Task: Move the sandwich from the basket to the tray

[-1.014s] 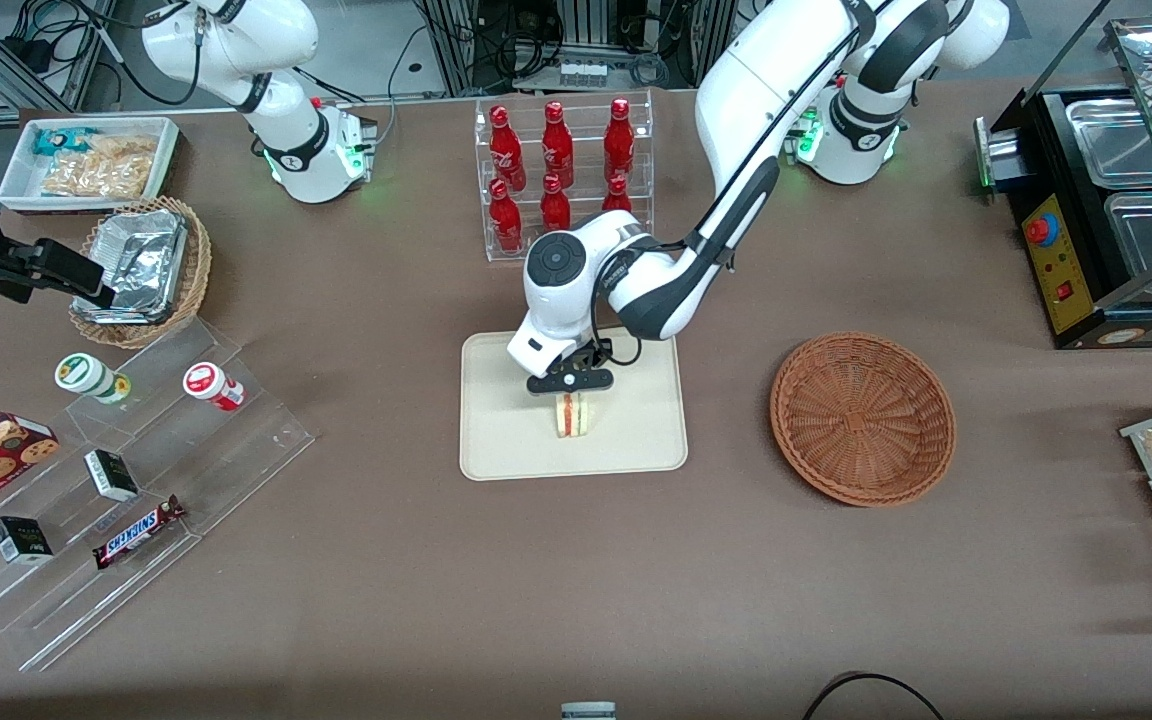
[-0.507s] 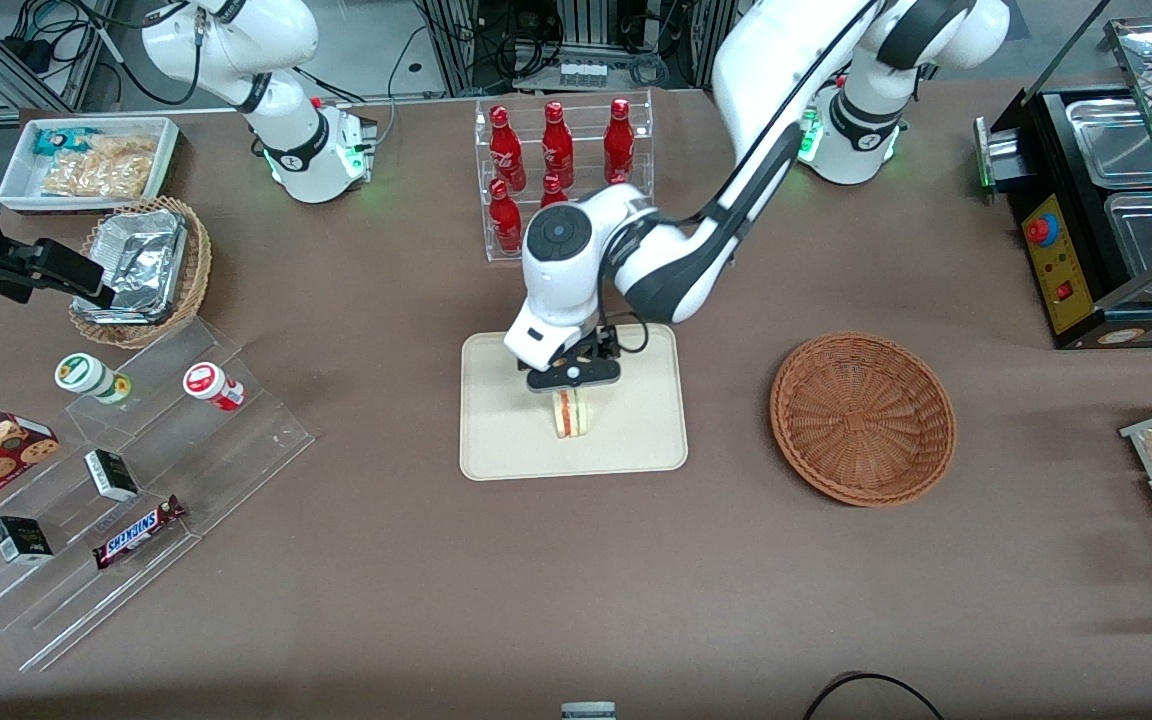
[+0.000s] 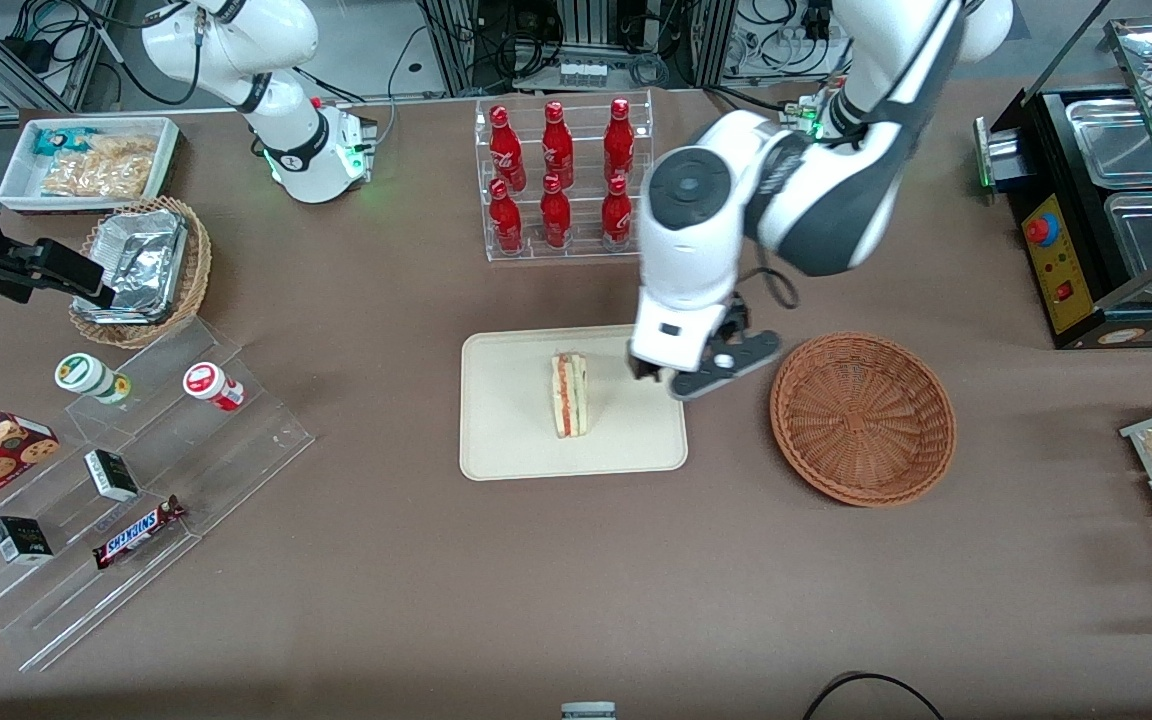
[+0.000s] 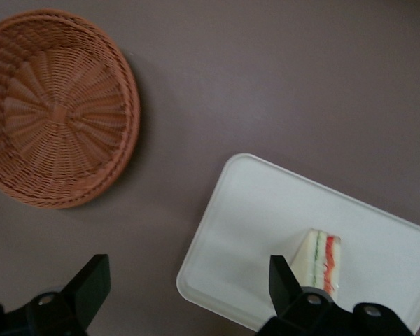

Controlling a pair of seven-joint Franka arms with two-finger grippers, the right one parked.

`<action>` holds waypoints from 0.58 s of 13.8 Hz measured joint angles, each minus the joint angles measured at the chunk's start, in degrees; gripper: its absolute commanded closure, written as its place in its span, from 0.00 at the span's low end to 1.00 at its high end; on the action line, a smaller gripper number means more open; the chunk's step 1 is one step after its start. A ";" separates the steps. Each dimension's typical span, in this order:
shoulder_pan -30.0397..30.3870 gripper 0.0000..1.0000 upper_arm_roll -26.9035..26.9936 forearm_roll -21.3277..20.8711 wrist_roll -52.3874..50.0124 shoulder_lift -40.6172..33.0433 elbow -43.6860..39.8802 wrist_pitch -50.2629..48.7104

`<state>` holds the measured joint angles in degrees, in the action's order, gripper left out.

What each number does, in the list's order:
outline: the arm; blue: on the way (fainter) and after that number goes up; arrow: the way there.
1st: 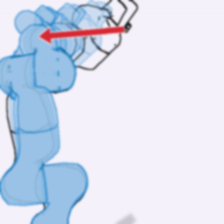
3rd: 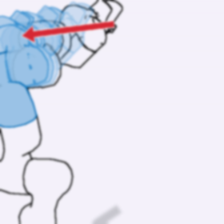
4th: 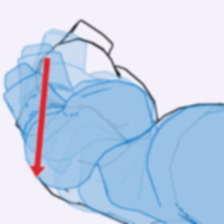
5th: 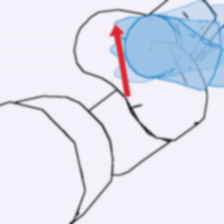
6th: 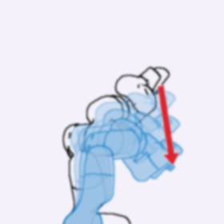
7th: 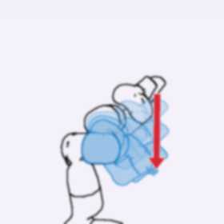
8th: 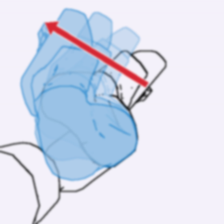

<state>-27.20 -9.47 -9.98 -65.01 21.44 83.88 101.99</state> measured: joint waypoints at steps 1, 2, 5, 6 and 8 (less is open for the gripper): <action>1.47 0.00 0.04 -0.02 0.00 -0.72 0.08 -0.90; 2.71 0.00 0.05 -0.16 0.02 -1.48 0.37 -1.21; 7.16 0.00 0.12 -0.98 4.41 -4.53 1.88 -1.24; 9.08 0.00 0.13 -0.98 7.19 -5.34 2.19 -1.27; 13.23 0.00 0.16 -0.84 12.82 -6.78 2.45 -1.62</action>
<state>-13.97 -9.30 -10.81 -52.20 14.66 86.33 100.37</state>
